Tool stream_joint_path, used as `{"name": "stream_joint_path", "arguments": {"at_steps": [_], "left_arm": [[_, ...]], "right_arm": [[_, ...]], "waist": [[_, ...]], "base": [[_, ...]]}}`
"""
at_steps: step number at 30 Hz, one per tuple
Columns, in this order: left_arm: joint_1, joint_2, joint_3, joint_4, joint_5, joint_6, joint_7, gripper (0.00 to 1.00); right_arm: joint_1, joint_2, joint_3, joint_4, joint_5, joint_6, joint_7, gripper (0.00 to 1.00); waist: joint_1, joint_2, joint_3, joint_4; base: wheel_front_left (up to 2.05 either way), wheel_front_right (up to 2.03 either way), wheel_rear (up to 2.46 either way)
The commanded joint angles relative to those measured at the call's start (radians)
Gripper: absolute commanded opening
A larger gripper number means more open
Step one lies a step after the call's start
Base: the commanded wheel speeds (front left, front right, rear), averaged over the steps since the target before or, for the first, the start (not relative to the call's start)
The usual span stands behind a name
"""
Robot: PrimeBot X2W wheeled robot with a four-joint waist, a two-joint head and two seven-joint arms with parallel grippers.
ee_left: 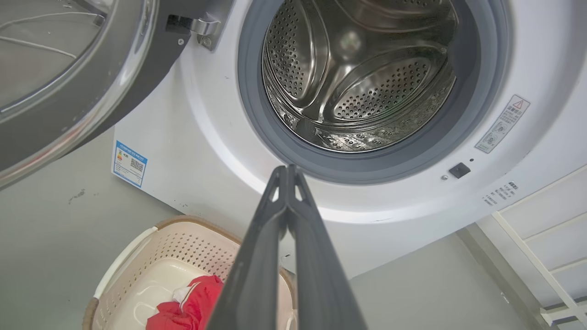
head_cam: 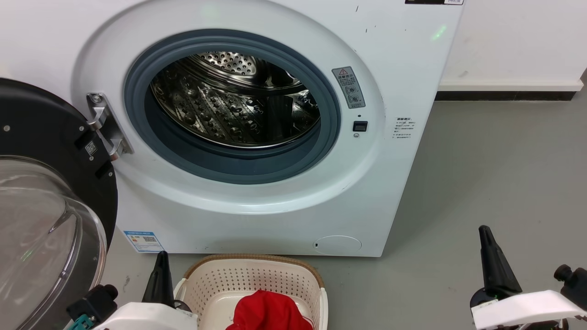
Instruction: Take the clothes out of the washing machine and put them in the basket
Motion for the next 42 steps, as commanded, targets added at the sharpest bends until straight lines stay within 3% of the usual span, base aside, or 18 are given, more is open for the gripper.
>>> {"name": "stream_joint_path", "arguments": {"at_steps": [1, 23, 42], "left_arm": [[-0.03, 0.004, 0.005, -0.006, -0.035, -0.009, 0.006, 0.0], [-0.072, 0.01, 0.028, 0.026, -0.342, -0.06, 0.072, 0.0], [-0.101, 0.011, 0.049, 0.049, -0.543, -0.094, 0.12, 0.0]], "right_arm": [[-0.034, -0.008, -0.004, -0.005, 0.035, 0.0, 0.005, 0.0], [-0.076, -0.014, -0.021, 0.048, 0.335, 0.0, 0.072, 0.0], [-0.107, -0.014, -0.037, 0.084, 0.533, 0.0, 0.122, 0.0]], "waist": [[0.0, 0.0, 0.0, 0.0], [0.0, 0.0, 0.001, 0.0], [0.0, 0.0, 0.002, -0.001]], "base": [[0.0, 0.0, 0.0], [0.0, 0.0, 0.0], [0.0, 0.0, 0.0]]}}
